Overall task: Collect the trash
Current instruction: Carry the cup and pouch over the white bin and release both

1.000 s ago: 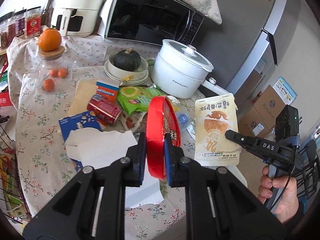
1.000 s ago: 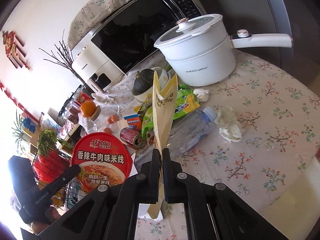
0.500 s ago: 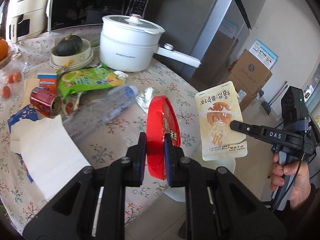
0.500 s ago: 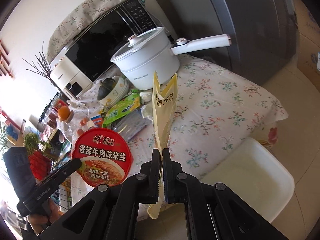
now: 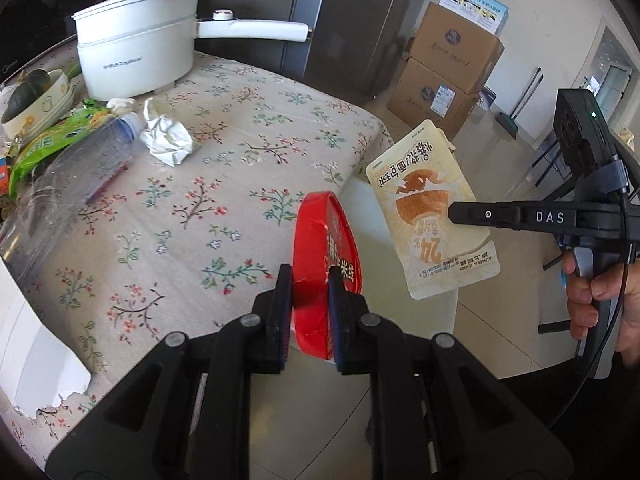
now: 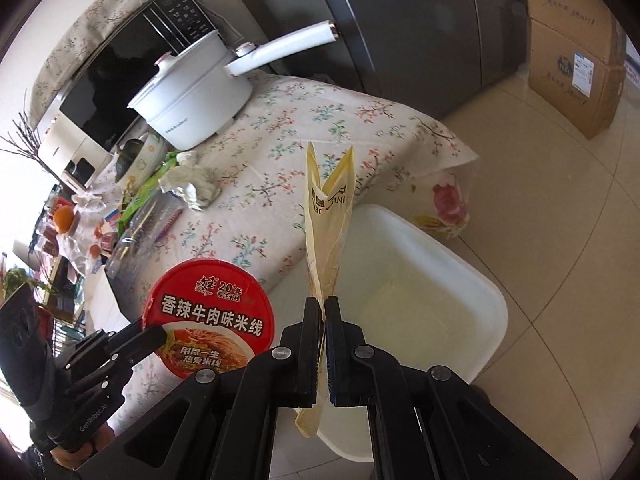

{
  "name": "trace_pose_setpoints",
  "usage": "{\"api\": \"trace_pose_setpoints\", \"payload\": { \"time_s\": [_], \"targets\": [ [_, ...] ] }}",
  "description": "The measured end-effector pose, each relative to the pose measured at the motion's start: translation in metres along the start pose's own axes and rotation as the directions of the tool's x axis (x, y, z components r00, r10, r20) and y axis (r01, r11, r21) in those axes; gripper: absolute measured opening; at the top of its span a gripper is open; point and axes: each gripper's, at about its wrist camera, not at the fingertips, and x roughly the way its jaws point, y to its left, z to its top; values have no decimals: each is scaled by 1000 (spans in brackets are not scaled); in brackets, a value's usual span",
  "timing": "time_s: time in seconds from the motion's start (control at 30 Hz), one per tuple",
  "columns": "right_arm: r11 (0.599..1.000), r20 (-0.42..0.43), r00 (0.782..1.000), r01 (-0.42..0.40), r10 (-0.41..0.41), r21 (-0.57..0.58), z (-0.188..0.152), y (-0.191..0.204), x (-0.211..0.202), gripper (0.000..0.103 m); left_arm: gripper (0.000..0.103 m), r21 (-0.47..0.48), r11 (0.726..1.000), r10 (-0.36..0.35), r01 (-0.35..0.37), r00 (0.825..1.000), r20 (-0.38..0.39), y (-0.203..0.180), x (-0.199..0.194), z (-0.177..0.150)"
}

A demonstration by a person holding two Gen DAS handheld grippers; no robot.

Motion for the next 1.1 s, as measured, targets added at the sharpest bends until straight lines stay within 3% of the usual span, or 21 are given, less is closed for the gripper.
{"api": "trace_pose_setpoints", "payload": {
  "time_s": [0.27,0.6,0.67,0.73,0.8,0.9,1.0,1.1],
  "targets": [
    [998,-29,998,52,-51,32,-9,-25,5,4,18,78,997,9,-8,1000,-9,-16,32,-5],
    [996,-47,996,83,-81,42,-9,-29,11,4,22,120,993,1,0,1000,-8,-17,34,-6],
    [995,-52,995,88,-86,39,-9,-27,12,4,30,112,994,-10,12,1000,-17,-14,30,-5],
    [995,-58,994,92,-90,34,-9,-26,14,4,49,101,995,-5,6,1000,-5,-10,22,-5],
    [995,-63,994,96,-94,30,-10,-26,17,4,60,94,995,13,-14,1000,10,-6,14,-4],
    [994,-76,992,105,-103,25,-11,-25,22,4,68,86,995,52,-53,998,21,2,5,-4],
    [993,-92,989,114,-111,23,-11,-24,28,4,83,73,991,106,-108,994,35,10,-3,-6],
    [992,-105,987,127,-125,14,-11,-22,35,4,85,54,987,148,-150,988,36,19,-10,-8]
  ]
}}
